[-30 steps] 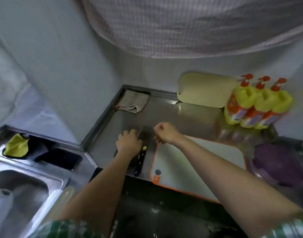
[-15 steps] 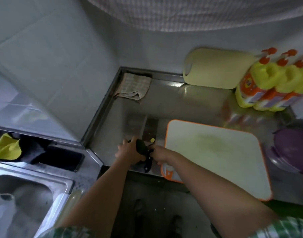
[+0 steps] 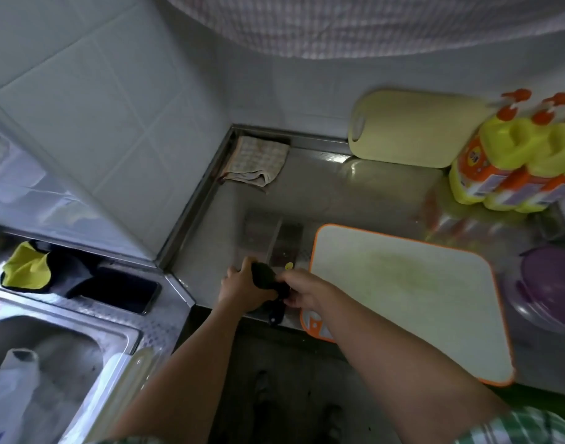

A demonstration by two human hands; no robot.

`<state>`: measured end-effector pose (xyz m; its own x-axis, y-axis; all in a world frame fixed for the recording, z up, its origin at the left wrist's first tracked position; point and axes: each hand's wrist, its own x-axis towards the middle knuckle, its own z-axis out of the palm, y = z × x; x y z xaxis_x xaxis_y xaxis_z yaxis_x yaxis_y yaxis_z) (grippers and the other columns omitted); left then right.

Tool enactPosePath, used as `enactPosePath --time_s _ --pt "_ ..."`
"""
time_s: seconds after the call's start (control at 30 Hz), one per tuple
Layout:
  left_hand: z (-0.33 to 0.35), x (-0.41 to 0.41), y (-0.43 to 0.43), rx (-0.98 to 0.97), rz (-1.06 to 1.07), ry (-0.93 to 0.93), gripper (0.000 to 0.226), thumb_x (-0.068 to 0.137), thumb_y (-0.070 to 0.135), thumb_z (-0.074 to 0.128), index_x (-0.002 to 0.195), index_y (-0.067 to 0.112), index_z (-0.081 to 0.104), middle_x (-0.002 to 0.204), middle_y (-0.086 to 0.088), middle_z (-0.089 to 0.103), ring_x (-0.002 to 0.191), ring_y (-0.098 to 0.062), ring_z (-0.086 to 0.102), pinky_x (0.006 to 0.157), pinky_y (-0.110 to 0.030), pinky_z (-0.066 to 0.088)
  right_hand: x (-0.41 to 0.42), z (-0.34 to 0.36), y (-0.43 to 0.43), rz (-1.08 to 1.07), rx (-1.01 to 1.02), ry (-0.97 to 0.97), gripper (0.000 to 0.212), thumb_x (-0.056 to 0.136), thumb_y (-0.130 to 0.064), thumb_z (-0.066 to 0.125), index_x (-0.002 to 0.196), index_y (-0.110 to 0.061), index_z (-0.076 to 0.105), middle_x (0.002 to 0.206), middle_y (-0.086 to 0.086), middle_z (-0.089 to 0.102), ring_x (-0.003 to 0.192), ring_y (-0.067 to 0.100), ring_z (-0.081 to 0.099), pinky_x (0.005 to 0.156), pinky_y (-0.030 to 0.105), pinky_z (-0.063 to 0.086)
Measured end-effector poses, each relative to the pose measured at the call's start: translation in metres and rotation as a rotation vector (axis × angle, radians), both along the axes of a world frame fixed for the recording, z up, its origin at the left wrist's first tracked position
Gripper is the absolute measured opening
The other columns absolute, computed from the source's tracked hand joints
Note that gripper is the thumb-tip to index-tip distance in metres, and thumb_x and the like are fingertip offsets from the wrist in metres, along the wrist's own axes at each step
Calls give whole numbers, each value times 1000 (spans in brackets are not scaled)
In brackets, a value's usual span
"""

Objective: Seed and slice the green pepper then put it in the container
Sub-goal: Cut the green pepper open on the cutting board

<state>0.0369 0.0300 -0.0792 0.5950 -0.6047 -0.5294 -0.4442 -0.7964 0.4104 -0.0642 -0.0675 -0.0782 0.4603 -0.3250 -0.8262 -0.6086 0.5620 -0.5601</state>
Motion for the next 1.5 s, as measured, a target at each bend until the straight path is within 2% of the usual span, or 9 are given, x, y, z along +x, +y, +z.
enactPosePath --time_s 0.2,0.37,0.47,0.67,0.83,1.1,1.17,1.37,1.5 --pt "0 -1 6 -35 120 54 88 70 48 80 141 32 30 131 -13 43 117 -35 51 93 -41 47 0 -5 -2 -59 -145 -4 16 94 -7 48 103 -2 60 91 13 59 80 27 57 63 33 47" --pt "7 -4 -7 -104 242 199 82 73 47 79 138 31 31 133 -12 41 111 -30 49 93 -44 52 -17 4 -21 -40 -581 11 35 92 -1 42 103 -17 71 119 5 63 113 25 56 98 34 46" --pt "17 -14 -32 -191 334 333 87 69 51 80 136 27 28 135 -13 40 115 -32 48 94 -50 50 -42 6 -43 -179 -702 -52 27 92 -8 44 87 -34 49 98 12 63 88 33 61 77 42 51" --pt "24 -82 -94 -212 390 616 108 63 52 84 141 16 18 137 -18 38 108 -40 56 54 -42 59 -134 14 -85 -244 -781 112 26 96 -26 51 110 -5 55 96 19 63 86 32 61 70 34 42" --pt "23 -148 -122 -153 399 776 86 77 44 77 136 6 28 116 -18 49 92 -35 58 68 -46 59 -209 15 -94 -218 -812 179 22 94 -26 55 82 -13 41 76 14 58 63 28 58 55 36 45" --pt "-5 -192 -141 -188 461 694 128 39 69 80 141 11 30 127 -20 46 99 -42 61 52 -45 59 -252 -3 -89 -162 -816 198 24 94 -25 52 77 -20 36 70 8 54 47 16 48 43 22 37" --pt "-3 -191 -140 -174 449 666 115 56 65 79 143 15 24 130 -21 43 102 -43 59 53 -46 59 -252 -9 -87 -158 -787 166 15 95 -22 50 84 -18 40 72 10 56 45 16 48 40 20 35" --pt "7 -173 -131 -212 -4 459 57 87 38 67 134 17 42 127 -13 49 104 -33 57 69 -39 60 -252 -11 -97 -201 -743 89 6 95 -20 47 98 -16 45 80 13 56 58 19 48 57 30 39" --pt "8 -175 -128 -332 -438 202 87 70 23 84 143 21 37 136 -5 40 123 -23 44 105 -37 45 -253 -4 -105 -191 -750 40 7 96 -20 47 97 -13 45 81 17 59 58 22 51 53 30 41"
